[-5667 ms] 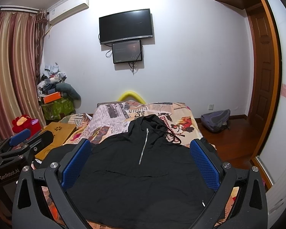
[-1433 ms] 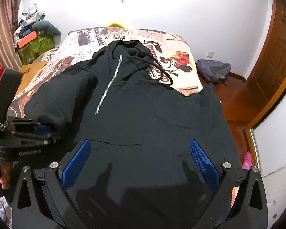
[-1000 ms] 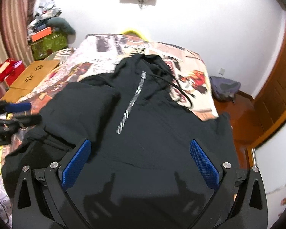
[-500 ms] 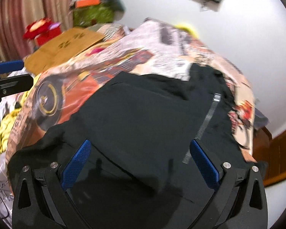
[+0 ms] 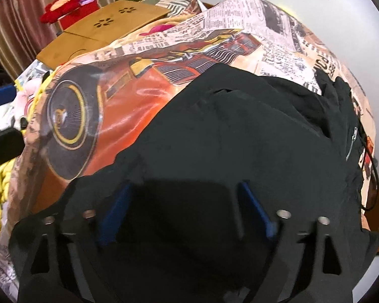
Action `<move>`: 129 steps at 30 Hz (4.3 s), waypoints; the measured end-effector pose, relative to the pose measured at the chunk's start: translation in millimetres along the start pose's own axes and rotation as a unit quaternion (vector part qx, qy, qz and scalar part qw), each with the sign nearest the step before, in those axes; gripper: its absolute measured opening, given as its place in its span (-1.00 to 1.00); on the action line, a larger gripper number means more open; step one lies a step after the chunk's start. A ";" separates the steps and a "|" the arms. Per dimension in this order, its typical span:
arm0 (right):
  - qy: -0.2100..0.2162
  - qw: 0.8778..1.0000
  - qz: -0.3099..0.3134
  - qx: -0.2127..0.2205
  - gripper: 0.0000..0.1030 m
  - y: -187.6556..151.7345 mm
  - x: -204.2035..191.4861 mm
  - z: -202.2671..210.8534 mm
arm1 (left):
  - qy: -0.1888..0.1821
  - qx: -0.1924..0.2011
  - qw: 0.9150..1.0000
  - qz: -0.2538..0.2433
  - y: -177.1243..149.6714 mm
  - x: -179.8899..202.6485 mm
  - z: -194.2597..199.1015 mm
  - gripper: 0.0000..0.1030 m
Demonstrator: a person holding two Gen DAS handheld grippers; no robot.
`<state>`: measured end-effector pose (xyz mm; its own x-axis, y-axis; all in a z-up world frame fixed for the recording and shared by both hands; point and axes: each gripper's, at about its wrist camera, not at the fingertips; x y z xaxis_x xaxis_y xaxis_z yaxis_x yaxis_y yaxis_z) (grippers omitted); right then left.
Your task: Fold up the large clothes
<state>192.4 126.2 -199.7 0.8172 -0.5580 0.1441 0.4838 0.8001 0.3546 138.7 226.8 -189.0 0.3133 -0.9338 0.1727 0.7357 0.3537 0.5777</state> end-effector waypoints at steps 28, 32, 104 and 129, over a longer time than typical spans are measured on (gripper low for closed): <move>-0.052 0.956 -0.207 0.201 -0.66 -72.8 148.9 180.4 | -0.011 -0.012 0.999 -0.043 -6.7 70.8 1.5 0.59; -0.051 0.948 -0.253 0.188 -0.66 -113.5 169.4 175.3 | -0.011 -0.009 0.998 -0.054 -8.7 83.2 3.5 0.59; -0.053 0.720 -0.682 0.115 -0.80 -412.9 339.4 135.2 | -0.057 0.007 0.987 -0.152 -5.8 210.6 -21.7 0.59; 0.077 0.920 -0.379 0.061 -0.80 -182.9 173.6 114.0 | -0.064 0.024 0.991 -0.112 -12.1 152.8 9.3 0.60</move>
<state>210.1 -142.1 -134.3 0.2986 -0.9003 -0.3166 0.9023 0.1583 0.4010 172.1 79.4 -162.2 0.0643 -0.9888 0.1349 0.7476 0.1373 0.6498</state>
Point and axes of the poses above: each gripper's, at about its wrist camera, not at the fingertips, and z roughly against the way its jaws point, x to its right, y to its top, and after that the axes turned 6 degrees about z, right-handed
